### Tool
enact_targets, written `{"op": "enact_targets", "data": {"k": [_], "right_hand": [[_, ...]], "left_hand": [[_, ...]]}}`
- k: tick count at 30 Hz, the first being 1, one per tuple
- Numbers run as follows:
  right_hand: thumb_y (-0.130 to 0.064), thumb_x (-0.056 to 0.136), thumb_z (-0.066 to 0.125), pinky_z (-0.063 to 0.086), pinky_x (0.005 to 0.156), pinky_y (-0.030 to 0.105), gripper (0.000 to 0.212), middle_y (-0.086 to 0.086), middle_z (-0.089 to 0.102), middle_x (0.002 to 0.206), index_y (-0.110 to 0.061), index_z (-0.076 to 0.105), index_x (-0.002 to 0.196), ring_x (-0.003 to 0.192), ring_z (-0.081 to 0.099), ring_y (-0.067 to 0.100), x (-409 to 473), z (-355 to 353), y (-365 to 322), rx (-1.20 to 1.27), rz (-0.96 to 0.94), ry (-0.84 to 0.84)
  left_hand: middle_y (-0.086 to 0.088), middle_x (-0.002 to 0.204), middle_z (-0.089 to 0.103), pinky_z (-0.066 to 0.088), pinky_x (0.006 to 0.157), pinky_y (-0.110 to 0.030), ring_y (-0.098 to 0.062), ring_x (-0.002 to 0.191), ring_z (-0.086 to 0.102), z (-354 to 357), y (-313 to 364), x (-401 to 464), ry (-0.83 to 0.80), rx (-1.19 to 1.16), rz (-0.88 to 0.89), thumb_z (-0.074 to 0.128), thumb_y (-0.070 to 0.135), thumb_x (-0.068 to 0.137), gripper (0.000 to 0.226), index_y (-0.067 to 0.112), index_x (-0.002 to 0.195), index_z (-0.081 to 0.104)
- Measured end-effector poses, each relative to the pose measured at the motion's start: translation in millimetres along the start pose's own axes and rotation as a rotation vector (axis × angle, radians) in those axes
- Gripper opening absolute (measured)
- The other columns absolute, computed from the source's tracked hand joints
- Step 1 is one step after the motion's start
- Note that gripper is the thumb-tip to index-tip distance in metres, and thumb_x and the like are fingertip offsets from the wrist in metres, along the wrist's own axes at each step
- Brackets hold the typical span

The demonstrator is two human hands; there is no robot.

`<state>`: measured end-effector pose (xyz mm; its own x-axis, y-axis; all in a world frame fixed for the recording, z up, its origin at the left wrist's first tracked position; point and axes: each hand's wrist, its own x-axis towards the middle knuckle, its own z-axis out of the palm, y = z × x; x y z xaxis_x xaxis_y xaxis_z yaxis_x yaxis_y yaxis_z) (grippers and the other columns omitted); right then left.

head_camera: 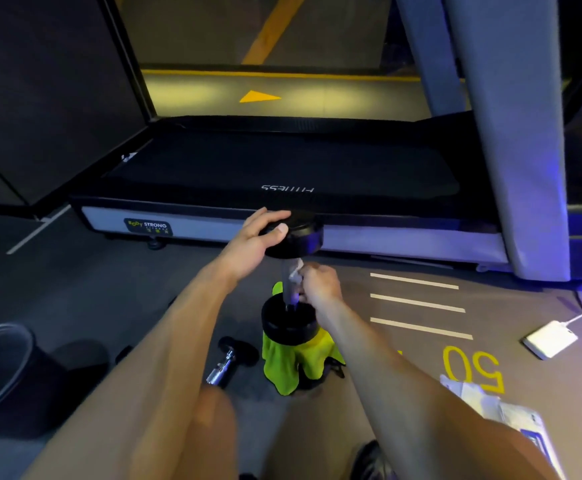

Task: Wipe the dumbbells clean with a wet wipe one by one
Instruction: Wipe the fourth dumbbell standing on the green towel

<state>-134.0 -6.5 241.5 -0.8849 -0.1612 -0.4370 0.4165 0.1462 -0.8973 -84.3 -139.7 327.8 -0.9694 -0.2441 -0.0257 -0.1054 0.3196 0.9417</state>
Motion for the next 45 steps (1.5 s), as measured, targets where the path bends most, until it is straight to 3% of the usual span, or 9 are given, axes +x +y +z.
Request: {"op": "enact_targets", "data": {"k": [3,7,13,20,25,29,36,39,45], "right_hand": [[-0.025,0.088,0.068,0.050,0.070,0.037,0.030,0.006,0.069,0.077,-0.017,0.062,0.060,0.070,0.060,0.024,-8.5,-3.3,13.8,-0.225,0.020,-0.045],[-0.025,0.097,0.059,0.046,0.083,0.032,0.020,0.011,0.071,0.103,-0.017,0.065,0.079,0.101,0.065,0.028,-9.2,3.3,-10.6,-0.167,-0.092,0.007],[-0.025,0.100,0.054,0.048,0.086,0.034,0.020,0.013,0.073,0.113,-0.015,0.071,0.102,0.109,0.066,0.032,-16.7,6.8,0.2,-0.295,-0.166,-0.046],[-0.018,0.093,0.048,0.053,0.088,0.040,0.020,0.011,0.074,0.098,-0.014,0.067,0.088,0.096,0.067,0.031,-18.8,15.5,-28.4,-0.066,-0.166,0.032],[-0.038,0.087,0.045,0.051,0.082,0.040,0.030,0.007,0.069,0.087,-0.028,0.065,0.066,0.085,0.063,0.028,-8.4,14.6,1.9,-0.228,-0.098,-0.046],[-0.017,0.095,0.050,0.040,0.066,0.030,0.026,0.003,0.059,0.074,-0.020,0.062,0.073,0.075,0.051,0.021,-2.4,20.7,-27.5,-0.062,-0.185,-0.027],[-0.025,0.100,0.049,0.038,0.057,0.025,0.036,-0.005,0.060,0.068,-0.018,0.057,0.066,0.061,0.050,0.011,-4.5,16.0,-5.7,-0.161,-0.072,-0.096],[-0.016,0.097,0.048,0.041,0.051,0.021,0.028,-0.001,0.061,0.068,-0.018,0.059,0.071,0.061,0.052,0.014,4.4,20.1,-28.3,0.036,-0.120,-0.030],[-0.042,0.095,0.047,0.044,0.095,0.038,0.034,0.016,0.064,0.102,-0.018,0.069,0.084,0.101,0.057,0.031,9.2,11.1,5.9,-0.414,-0.048,-0.028]], "left_hand": [[0.007,0.168,0.021,0.014,0.122,-0.030,-0.004,0.153,0.016,-2.1,3.1,-3.0,0.011,0.009,-0.023,0.057,0.037,0.104,0.032,0.046,0.134,0.060],[0.000,0.169,0.019,0.012,0.122,-0.031,-0.012,0.157,0.012,-0.3,13.5,-2.3,0.010,0.126,-0.062,0.051,0.034,0.107,0.037,0.040,0.144,0.055],[-0.008,0.170,0.015,0.011,0.124,-0.036,-0.020,0.158,0.014,10.5,23.0,4.8,0.034,0.228,-0.117,0.041,0.031,0.111,0.038,0.038,0.146,0.052],[-0.008,0.168,0.016,0.013,0.125,-0.038,-0.022,0.157,0.015,10.6,9.7,15.0,0.028,0.205,-0.100,0.038,0.028,0.112,0.037,0.036,0.144,0.053],[-0.007,0.158,0.035,0.023,0.124,-0.038,-0.022,0.147,0.035,1.4,1.6,27.6,0.046,0.171,-0.089,0.042,0.026,0.109,0.034,0.034,0.139,0.058],[-0.008,0.154,0.037,0.024,0.112,-0.025,-0.021,0.145,0.036,-8.8,-3.6,31.9,0.033,0.185,-0.074,0.039,0.023,0.110,0.036,0.027,0.143,0.055],[-0.004,0.156,0.033,0.020,0.109,-0.023,-0.018,0.146,0.032,-16.0,-5.3,24.7,-0.003,0.181,-0.046,0.036,0.030,0.111,0.038,0.031,0.148,0.049],[-0.003,0.155,0.032,0.021,0.109,-0.022,-0.016,0.143,0.033,-16.9,-6.7,27.0,-0.032,0.171,-0.041,0.038,0.033,0.111,0.038,0.032,0.148,0.049],[-0.002,0.157,0.030,0.021,0.111,-0.024,-0.018,0.147,0.032,-15.4,-11.1,28.9,-0.046,0.164,-0.015,0.039,0.037,0.110,0.037,0.036,0.146,0.051]]}}
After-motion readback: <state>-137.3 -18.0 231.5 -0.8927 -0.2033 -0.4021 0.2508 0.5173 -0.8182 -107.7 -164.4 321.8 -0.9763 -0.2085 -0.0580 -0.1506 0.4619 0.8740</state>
